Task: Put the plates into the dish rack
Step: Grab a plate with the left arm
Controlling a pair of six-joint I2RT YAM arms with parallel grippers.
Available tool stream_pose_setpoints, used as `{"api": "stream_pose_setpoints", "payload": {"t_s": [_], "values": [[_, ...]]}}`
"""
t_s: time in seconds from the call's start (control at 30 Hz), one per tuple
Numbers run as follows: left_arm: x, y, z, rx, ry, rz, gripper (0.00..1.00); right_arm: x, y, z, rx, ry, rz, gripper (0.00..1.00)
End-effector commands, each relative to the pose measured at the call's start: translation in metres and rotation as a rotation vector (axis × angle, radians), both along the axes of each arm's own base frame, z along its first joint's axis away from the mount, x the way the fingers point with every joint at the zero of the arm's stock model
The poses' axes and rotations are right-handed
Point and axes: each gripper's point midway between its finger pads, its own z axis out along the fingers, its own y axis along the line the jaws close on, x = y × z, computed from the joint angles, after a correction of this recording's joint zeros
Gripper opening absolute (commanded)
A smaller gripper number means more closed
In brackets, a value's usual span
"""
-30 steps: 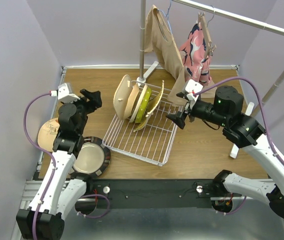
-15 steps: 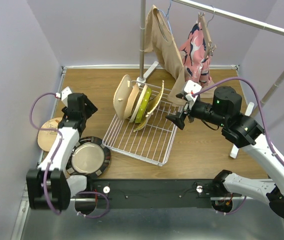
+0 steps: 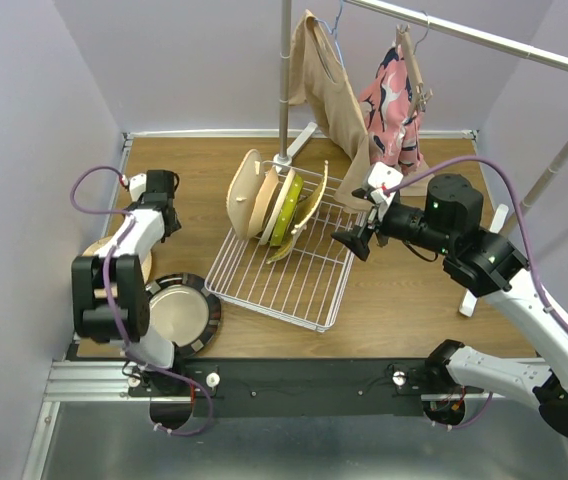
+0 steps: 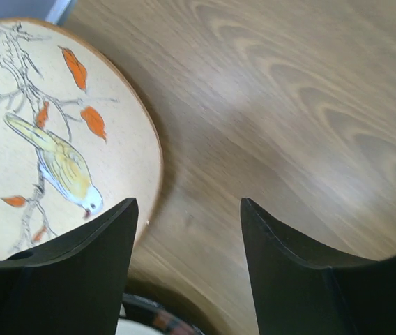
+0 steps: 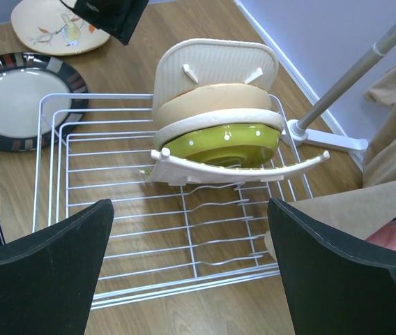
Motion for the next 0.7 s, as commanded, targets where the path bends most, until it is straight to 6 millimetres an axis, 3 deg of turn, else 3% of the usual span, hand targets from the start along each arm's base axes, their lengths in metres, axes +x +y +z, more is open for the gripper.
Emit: {"api": "stream_pose_setpoints", "payload": {"t_s": [0.0, 0.2, 0.67], "values": [[-0.023, 0.033, -0.03, 0.178, 0.283, 0.057, 0.65, -0.002, -0.004, 0.001, 0.005, -0.013, -0.004, 1.0], [-0.017, 0.036, -0.046, 0.197, 0.334, 0.041, 0.63, -0.004, -0.008, 0.002, 0.01, -0.023, -0.015, 1.0], [-0.035, 0.05, -0.072, 0.265, 0.495, 0.102, 0.56, -0.002, -0.008, -0.003, 0.012, -0.021, -0.022, 1.0]]}}
